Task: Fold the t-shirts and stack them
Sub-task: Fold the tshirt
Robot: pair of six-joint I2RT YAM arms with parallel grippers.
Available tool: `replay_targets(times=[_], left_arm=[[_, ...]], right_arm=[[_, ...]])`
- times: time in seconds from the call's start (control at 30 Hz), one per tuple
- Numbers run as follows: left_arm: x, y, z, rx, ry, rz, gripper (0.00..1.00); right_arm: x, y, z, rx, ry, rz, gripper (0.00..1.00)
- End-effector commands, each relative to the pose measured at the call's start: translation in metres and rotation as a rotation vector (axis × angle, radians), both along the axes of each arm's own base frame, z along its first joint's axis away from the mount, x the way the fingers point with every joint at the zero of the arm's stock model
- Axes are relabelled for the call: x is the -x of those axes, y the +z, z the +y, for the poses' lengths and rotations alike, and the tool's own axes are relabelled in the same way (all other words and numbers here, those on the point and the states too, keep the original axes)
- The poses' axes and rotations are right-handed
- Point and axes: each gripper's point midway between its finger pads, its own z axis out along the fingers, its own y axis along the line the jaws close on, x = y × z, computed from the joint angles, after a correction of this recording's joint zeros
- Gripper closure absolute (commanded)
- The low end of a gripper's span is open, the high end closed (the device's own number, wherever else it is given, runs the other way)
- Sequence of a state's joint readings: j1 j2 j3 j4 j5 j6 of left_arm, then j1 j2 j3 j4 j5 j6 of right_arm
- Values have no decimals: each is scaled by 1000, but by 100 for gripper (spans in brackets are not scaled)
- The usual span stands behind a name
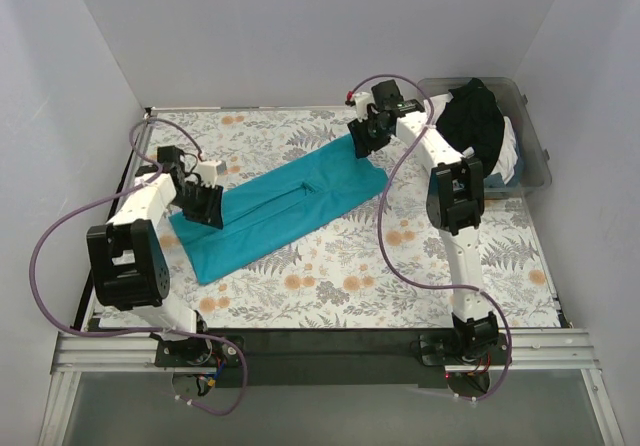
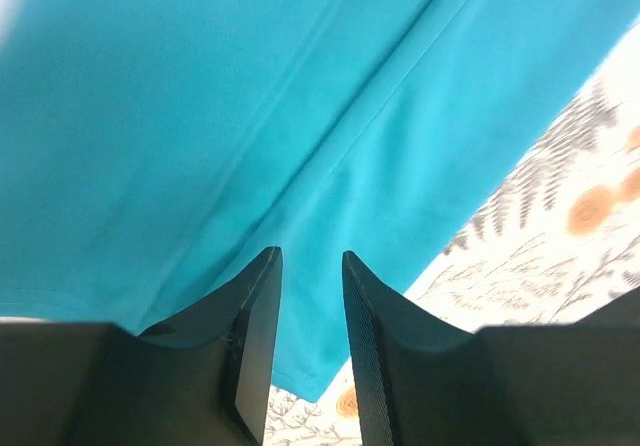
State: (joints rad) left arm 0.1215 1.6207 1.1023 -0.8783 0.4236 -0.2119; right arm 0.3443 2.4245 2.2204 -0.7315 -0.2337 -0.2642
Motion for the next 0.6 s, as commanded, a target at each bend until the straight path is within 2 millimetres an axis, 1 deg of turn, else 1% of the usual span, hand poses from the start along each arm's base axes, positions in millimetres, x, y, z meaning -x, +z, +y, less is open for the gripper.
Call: replay_targets(times=[0.0,0.03,0.07,0.1,0.13,0.17,0.2,0.23,0.27,0.3,0.33,0.37,0.4,0.43,0.47,0.5,0.53,0.57], left_arm=[[-41,85,-15,99,19,-242,69],[-49,91,-17,115,21,-260,68],[-55,96,-20,137,19,-269,68],[-66,104,-20,143,28,-298,68],[-72,96,-20,149,31,-279,68],[-79,95,-21,148,29,-287,68],[-85,91,-19,139,34,-283,68],[-91,83,-19,140,43,-266,68],[-96,80,-17,135,48,-266,67],[-101,76,-16,123,49,-267,66],[-106,70,-15,116,46,-261,65],[-110,68,-15,104,44,-264,63],[-113,66,-14,97,36,-272,70],[-118,66,-12,89,30,-281,80],[-121,64,-11,83,41,-283,91],[-127,64,-9,77,54,-294,100],[-128,61,-10,87,54,-280,100],[-129,61,-11,96,53,-271,100]], right_arm=[[15,111,17,-170,60,-147,46],[27,134,17,-205,65,-166,44],[39,138,22,-254,69,-130,43],[46,141,24,-279,69,-112,43],[60,134,24,-291,61,-63,42],[70,131,27,-326,48,-9,41],[77,126,27,-332,31,27,41],[86,111,26,-328,8,84,42],[94,103,27,-340,-10,135,39],[99,96,27,-337,-15,158,36],[104,94,28,-337,-12,171,36],[114,80,27,-318,-15,201,39],[115,78,28,-320,-12,196,51],[119,77,30,-321,-5,189,75],[125,70,32,-325,-22,218,88],[125,69,34,-326,-25,215,98],[125,67,35,-325,-26,218,99],[126,64,36,-311,-33,218,99]])
